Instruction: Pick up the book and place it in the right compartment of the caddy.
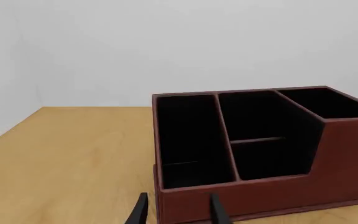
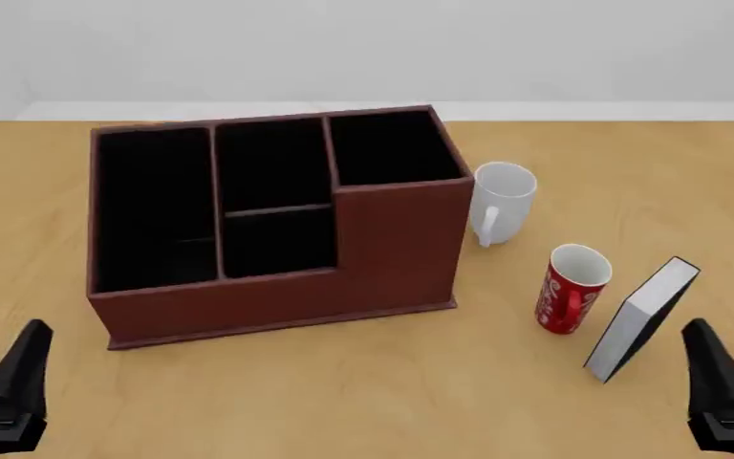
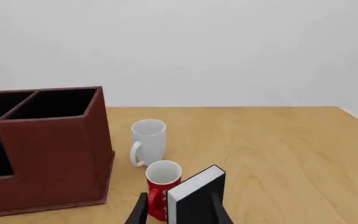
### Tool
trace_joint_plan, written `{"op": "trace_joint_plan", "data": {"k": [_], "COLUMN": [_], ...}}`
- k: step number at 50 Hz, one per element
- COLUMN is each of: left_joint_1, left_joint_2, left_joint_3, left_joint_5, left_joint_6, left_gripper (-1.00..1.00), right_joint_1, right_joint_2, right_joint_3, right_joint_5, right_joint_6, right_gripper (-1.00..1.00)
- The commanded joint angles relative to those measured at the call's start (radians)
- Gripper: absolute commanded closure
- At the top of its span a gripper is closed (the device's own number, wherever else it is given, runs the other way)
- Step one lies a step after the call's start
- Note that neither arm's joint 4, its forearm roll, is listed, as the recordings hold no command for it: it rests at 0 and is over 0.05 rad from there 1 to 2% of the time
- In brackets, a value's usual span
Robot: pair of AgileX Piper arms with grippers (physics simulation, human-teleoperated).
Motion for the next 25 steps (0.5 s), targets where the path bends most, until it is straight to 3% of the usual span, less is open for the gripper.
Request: {"op": "trace_joint_plan", "data": {"k": [1, 8, 12, 15, 17, 19, 22, 23, 25], "left_joint_1": [0.0, 0.0, 0.0, 0.0, 0.0, 0.0, 0.0, 0.0, 0.0], "left_joint_2": [0.0, 0.0, 0.0, 0.0, 0.0, 0.0, 0.0, 0.0, 0.0], "left_joint_3": [0.0, 0.0, 0.0, 0.0, 0.0, 0.0, 0.0, 0.0, 0.0], "left_joint_5": [0.0, 0.0, 0.0, 0.0, 0.0, 0.0, 0.0, 0.0, 0.0], "left_joint_6": [0.0, 0.0, 0.0, 0.0, 0.0, 0.0, 0.0, 0.0, 0.0], "left_gripper": [-1.0, -1.0, -1.0, -1.0, -1.0, -1.0, -1.0, -1.0, -1.0], "right_joint_1": [0.001, -0.015, -0.016, -0.009, -0.005, 0.007, 0.01, 0.001, -0.003], "right_joint_2": [0.002, 0.007, 0.153, 0.183, 0.257, 0.257, 0.329, 0.372, 0.387], "right_joint_3": [-0.001, -0.006, -0.022, -0.07, -0.098, -0.129, -0.154, -0.158, -0.177], "right_joint_5": [0.002, 0.017, -0.052, -0.03, -0.045, -0.023, -0.033, -0.047, -0.037], "right_joint_6": [0.001, 0.006, -0.05, -0.024, -0.052, -0.045, -0.078, -0.12, -0.094], "right_gripper": [-1.0, -1.0, -1.0, -1.0, -1.0, -1.0, -1.0, -1.0, -1.0]}}
